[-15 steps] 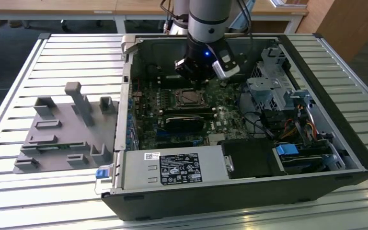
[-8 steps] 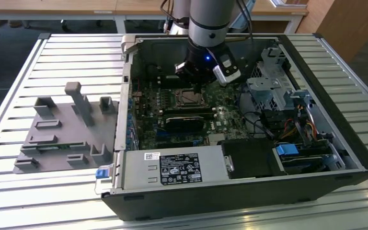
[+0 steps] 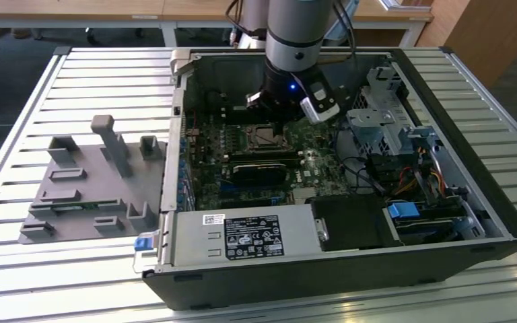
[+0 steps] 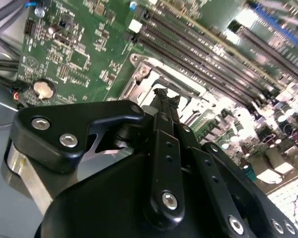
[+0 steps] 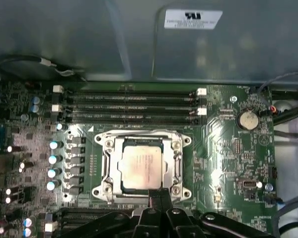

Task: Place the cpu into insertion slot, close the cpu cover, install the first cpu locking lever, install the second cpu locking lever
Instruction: 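Install the second cpu locking lever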

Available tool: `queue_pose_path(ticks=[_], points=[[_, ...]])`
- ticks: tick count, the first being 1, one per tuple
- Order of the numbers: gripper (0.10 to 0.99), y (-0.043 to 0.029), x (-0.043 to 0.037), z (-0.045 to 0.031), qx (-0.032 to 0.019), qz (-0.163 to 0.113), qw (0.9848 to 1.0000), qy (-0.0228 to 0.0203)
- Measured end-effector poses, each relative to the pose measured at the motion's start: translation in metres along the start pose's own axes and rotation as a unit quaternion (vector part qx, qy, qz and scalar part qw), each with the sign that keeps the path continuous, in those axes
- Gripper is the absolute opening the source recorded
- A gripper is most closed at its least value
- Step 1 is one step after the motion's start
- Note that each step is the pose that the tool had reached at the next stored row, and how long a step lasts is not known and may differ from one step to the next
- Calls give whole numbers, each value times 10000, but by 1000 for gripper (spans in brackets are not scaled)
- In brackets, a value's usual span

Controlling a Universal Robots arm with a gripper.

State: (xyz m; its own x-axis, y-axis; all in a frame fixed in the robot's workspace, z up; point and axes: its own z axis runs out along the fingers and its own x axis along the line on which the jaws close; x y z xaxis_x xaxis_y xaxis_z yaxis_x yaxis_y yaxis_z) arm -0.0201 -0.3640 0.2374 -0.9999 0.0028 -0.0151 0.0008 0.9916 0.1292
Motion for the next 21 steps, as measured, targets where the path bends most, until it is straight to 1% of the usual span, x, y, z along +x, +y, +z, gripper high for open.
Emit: queue_pose_path(ticks=[6,8,11,16,21], points=[[118,-99,2,-6,0,0,10000,0],[118,-113,23,-5,0,1,10000,0],[118,-120,83,-3,0,1,10000,-1],[118,-184,102,-4,-3,3,10000,-1],[118,-192,221,0,-6,2,10000,-1]])
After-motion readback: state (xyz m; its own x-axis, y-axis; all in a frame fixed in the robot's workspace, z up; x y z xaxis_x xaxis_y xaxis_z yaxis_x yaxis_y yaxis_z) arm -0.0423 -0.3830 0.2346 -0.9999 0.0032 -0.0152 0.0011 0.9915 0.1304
